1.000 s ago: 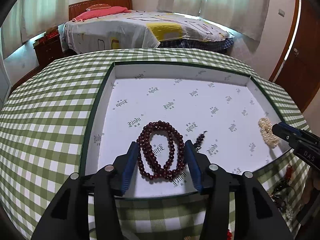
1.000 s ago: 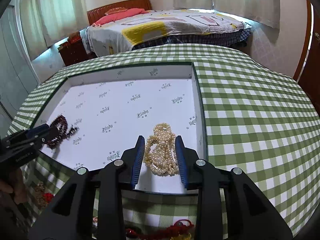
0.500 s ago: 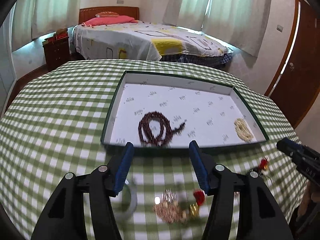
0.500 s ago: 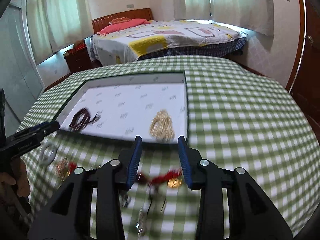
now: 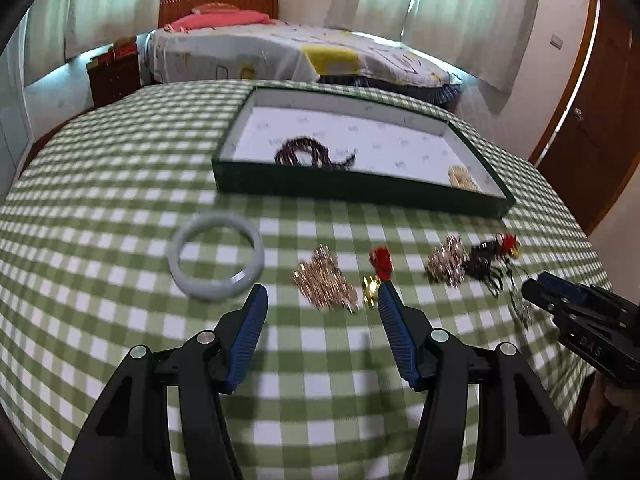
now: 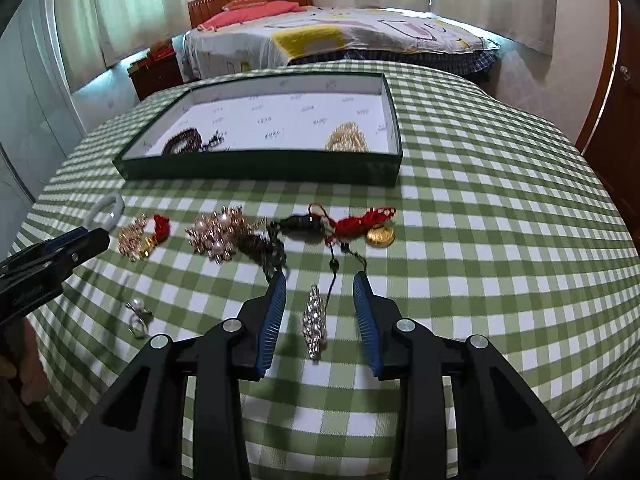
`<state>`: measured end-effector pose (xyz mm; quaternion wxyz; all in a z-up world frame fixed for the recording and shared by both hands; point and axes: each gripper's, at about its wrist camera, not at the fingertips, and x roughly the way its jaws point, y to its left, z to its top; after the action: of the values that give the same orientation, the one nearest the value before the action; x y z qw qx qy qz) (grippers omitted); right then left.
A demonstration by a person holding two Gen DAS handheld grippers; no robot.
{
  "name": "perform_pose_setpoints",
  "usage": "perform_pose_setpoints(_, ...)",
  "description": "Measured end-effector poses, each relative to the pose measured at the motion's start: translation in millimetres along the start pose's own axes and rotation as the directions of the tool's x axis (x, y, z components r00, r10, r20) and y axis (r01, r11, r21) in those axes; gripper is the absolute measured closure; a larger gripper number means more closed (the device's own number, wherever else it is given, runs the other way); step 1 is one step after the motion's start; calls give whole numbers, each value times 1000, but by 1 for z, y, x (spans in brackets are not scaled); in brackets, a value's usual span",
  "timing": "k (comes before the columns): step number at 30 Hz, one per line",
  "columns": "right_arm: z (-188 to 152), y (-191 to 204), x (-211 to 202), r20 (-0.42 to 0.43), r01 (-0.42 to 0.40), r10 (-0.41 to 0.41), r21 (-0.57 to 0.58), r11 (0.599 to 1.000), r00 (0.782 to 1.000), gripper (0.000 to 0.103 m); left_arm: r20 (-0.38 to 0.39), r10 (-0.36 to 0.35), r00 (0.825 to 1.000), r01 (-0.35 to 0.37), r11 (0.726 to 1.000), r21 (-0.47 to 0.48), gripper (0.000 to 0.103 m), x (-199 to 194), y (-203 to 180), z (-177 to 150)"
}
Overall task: Organize jewelry
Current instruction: 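Grasp the pearl ring with the left tool while the right tool grasps the rhinestone pendant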
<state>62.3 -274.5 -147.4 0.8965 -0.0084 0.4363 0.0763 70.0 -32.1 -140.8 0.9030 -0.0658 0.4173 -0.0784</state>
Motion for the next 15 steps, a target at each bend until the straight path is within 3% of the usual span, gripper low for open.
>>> perform_pose_setpoints(2, -3, 0, 4, -12, -2, 2, 10, 1000, 1000, 70, 2, -3, 1000, 3, 1000, 7, 47, -1, -2, -3)
perform_pose_setpoints(4, -5, -1, 5, -25, -2, 2, 15, 1000, 1000, 78, 5, -6, 1000, 6, 1000, 10, 47, -2, -4, -3)
perform_pose_setpoints(7, -11, -2, 9, -42, 1, 0, 27, 1000, 999, 78, 2, -11, 1000, 11, 1000, 10, 47, -2, -6, -4)
perform_pose_setpoints(10, -13, 3, 8, -39, 23, -23, -2, 1000, 999, 90, -8, -13, 1000, 13, 1000, 13, 47, -1, -9, -7)
perform_pose_setpoints(15, -20, 1, 2, -29, 10, -10, 23, 1000, 1000, 90, -21, -31, 999, 32, 999, 31, 47, -2, -20, -13)
